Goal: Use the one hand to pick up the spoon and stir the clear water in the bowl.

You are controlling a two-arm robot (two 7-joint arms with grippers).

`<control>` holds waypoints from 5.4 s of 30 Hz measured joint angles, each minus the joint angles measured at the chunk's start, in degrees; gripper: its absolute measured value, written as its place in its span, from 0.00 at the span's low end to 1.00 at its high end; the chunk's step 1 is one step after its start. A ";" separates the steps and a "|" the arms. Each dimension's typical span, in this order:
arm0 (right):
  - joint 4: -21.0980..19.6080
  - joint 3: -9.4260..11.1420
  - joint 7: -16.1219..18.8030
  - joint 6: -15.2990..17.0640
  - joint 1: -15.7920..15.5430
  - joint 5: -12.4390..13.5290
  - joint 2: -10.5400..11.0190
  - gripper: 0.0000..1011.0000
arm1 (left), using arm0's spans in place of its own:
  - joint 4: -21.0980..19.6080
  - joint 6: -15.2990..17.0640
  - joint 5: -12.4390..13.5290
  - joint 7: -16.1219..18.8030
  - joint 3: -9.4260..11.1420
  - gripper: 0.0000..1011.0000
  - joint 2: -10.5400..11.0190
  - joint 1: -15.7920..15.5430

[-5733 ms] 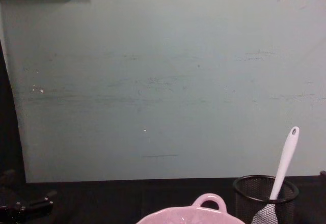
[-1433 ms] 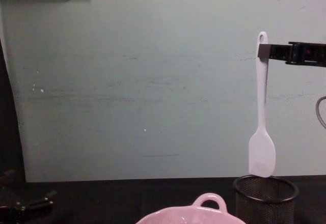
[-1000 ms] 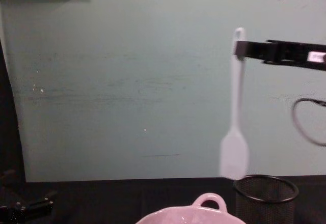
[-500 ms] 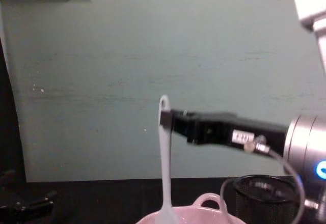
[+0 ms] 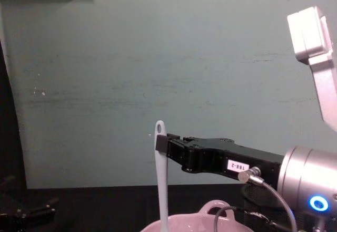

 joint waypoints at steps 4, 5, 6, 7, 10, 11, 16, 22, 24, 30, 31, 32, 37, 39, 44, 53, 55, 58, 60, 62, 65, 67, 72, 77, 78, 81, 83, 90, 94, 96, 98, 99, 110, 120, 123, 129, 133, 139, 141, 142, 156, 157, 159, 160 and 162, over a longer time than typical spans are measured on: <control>3.67 0.67 0.14 -1.40 1.81 -0.47 -1.58 0.10 | 0.00 0.00 0.00 0.00 0.00 1.00 0.00 0.00; 4.35 0.84 0.13 -1.64 2.16 -0.57 -1.82 0.10 | 0.00 0.00 0.00 0.00 0.00 1.00 0.00 0.00; 5.06 1.06 0.12 -1.79 2.46 -0.64 -2.03 0.10 | 0.00 0.00 0.00 0.00 0.00 1.00 0.00 0.00; 5.61 1.28 0.08 -1.95 2.73 -0.70 -2.20 0.10 | 0.00 0.00 0.00 0.00 0.00 1.00 0.00 0.00; 7.36 2.34 -0.23 -2.42 3.43 -0.95 -2.53 0.10 | 0.00 0.00 0.00 0.00 0.00 1.00 0.00 0.00; 7.70 3.00 -0.56 -2.55 3.50 -1.08 -2.47 0.10 | 0.00 0.00 0.00 0.00 0.00 1.00 0.00 0.00; 7.34 4.93 -1.62 -2.60 2.87 -1.41 -1.52 0.10 | 0.00 0.00 0.00 0.00 0.00 1.00 0.00 0.00; 4.38 7.13 -2.84 -2.15 0.23 -1.74 0.17 0.10 | 0.00 0.00 0.00 0.00 0.00 1.00 0.00 0.00; 2.97 7.54 -3.15 -2.01 -0.93 -2.07 0.65 0.10 | 0.00 0.00 0.00 0.00 0.00 1.00 0.00 0.00; -0.72 7.74 -3.42 -1.59 -3.66 -2.66 1.25 0.10 | 0.00 0.00 0.00 0.00 0.00 1.00 0.00 0.00; -1.59 7.58 -3.41 -1.50 -4.24 -2.77 1.28 0.10 | 0.00 0.00 0.00 0.00 0.00 1.00 0.00 0.00; -2.03 7.43 -3.37 -1.45 -4.56 -2.82 1.27 0.10 | 0.00 0.00 0.00 0.00 0.00 1.00 0.00 0.00; -3.92 6.21 -2.72 -1.36 -5.79 -2.97 0.64 0.10 | 0.00 0.00 0.00 0.00 0.00 1.00 0.00 0.00; -4.21 5.52 -2.32 -1.44 -5.93 -2.98 0.07 0.10 | 0.00 0.00 0.00 0.00 0.00 1.00 0.00 0.00; -2.92 3.96 -1.19 -1.76 -4.81 -2.98 -1.57 0.10 | 0.00 0.00 0.00 0.00 0.00 1.00 0.00 0.00; 3.17 3.00 -0.01 -3.52 -1.13 -2.62 -4.57 0.10 | 0.00 0.00 0.00 0.00 0.00 1.00 0.00 0.00; 4.21 3.04 0.04 -3.77 -0.48 -2.61 -4.93 0.10 | 0.00 0.00 0.00 0.00 0.00 1.00 0.00 0.00; 6.21 3.47 0.00 -4.26 0.55 -2.60 -5.38 0.10 | 0.00 0.00 0.00 0.00 0.00 1.00 0.00 0.00; 7.08 4.04 -0.25 -4.57 0.87 -2.63 -5.39 0.10 | 0.00 0.00 0.00 0.00 0.00 1.00 0.00 0.00; 7.26 4.52 -0.54 -4.73 0.88 -2.64 -5.25 0.10 | 0.00 0.00 0.00 0.00 0.00 1.00 0.00 0.00; 7.07 5.68 -1.33 -4.85 0.56 -2.66 -4.64 0.10 | 0.00 0.00 0.00 0.00 0.00 1.00 0.00 0.00; 6.21 6.58 -1.95 -4.88 -0.10 -2.71 -3.98 0.10 | 0.00 0.00 0.00 0.00 0.00 1.00 0.00 0.00; 4.32 7.76 -2.81 -4.86 -1.54 -3.13 -2.74 0.10 | 0.00 0.00 0.00 0.00 0.00 1.00 0.00 0.00; 2.05 8.58 -3.39 -4.41 -3.14 -3.83 -1.63 0.10 | 0.00 0.00 0.00 0.00 0.00 1.00 0.00 0.00; 1.72 8.65 -3.39 -4.31 -3.34 -3.90 -1.52 0.10 | 0.00 0.00 0.00 0.00 0.00 1.00 0.00 0.00; 0.56 8.69 -3.40 -3.89 -4.11 -4.13 -1.21 0.10 | 0.00 0.00 0.00 0.00 0.00 1.00 0.00 0.00; -0.45 8.47 -3.38 -3.53 -4.75 -4.29 -1.08 0.10 | 0.00 0.00 0.00 0.00 0.00 1.00 0.00 0.00; -2.81 6.46 -2.61 -3.01 -6.33 -4.29 -2.07 0.10 | 0.00 0.00 0.00 0.00 0.00 1.00 0.00 0.00; -2.85 4.90 -1.78 -3.05 -6.27 -4.23 -3.28 0.10 | 0.00 0.00 0.00 0.00 0.00 1.00 0.00 0.00; -2.15 4.14 -1.35 -3.15 -5.64 -4.14 -4.03 0.10 | 0.00 0.00 0.00 0.00 0.00 1.00 0.00 0.00; -1.56 3.69 -1.22 -3.20 -5.18 -4.10 -4.47 0.10 | 0.00 0.00 0.00 0.00 0.00 1.00 0.00 0.00; -1.23 3.53 -1.18 -3.23 -4.90 -4.07 -4.70 0.10 | 0.00 0.00 0.00 0.00 0.00 1.00 0.00 0.00; 5.77 3.51 -0.60 -5.54 -1.23 -3.48 -6.90 0.10 | 0.00 0.00 0.00 0.00 0.00 1.00 0.00 0.01; 6.09 6.85 -3.05 -6.37 -1.63 -5.28 -4.43 0.10 | 0.00 0.00 0.00 0.00 0.00 1.00 0.00 0.00; 4.57 8.39 -3.76 -6.16 -2.94 -5.31 -3.18 0.10 | 0.00 0.00 0.00 0.00 0.00 1.00 0.00 0.00; 1.30 10.75 -4.40 -5.87 -5.61 -5.24 -1.51 0.10 | 0.00 0.00 0.00 0.00 0.00 1.00 0.00 0.00; -0.45 10.98 -4.41 -5.60 -6.83 -5.34 -1.11 0.10 | 0.00 0.00 0.00 0.00 0.00 1.00 0.00 0.00; -2.28 9.44 -3.65 -5.18 -8.01 -5.85 -1.45 0.10 | 0.00 0.00 0.00 0.00 0.00 1.00 0.00 0.00; -2.32 8.81 -3.30 -5.16 -8.05 -5.97 -1.82 0.10 | 0.00 0.00 0.00 0.00 0.00 1.00 0.00 0.00; -2.26 8.07 -2.87 -5.15 -8.01 -6.02 -2.27 0.10 | 0.00 0.00 0.00 0.00 0.00 1.00 0.00 0.00; 4.79 3.49 -0.10 -6.95 -2.48 -6.24 -7.40 0.10 | 0.00 0.00 0.00 0.00 0.00 1.00 0.00 0.00; 5.34 3.52 -0.05 -7.10 -2.09 -6.23 -7.58 0.10 | 0.00 0.00 0.00 0.00 0.00 1.00 0.00 0.00; 6.23 3.64 -0.02 -7.44 -1.44 -6.21 -7.88 0.10 | 0.00 0.00 0.00 0.00 0.00 1.00 0.00 0.00; 6.75 3.75 -0.01 -7.61 -1.12 -6.19 -8.01 0.10 | 0.00 0.00 0.00 0.00 0.00 1.00 0.00 0.00; 8.27 4.19 -0.01 -8.22 -0.17 -6.11 -8.37 0.10 | 0.00 0.00 0.00 0.00 0.00 1.00 0.00 0.00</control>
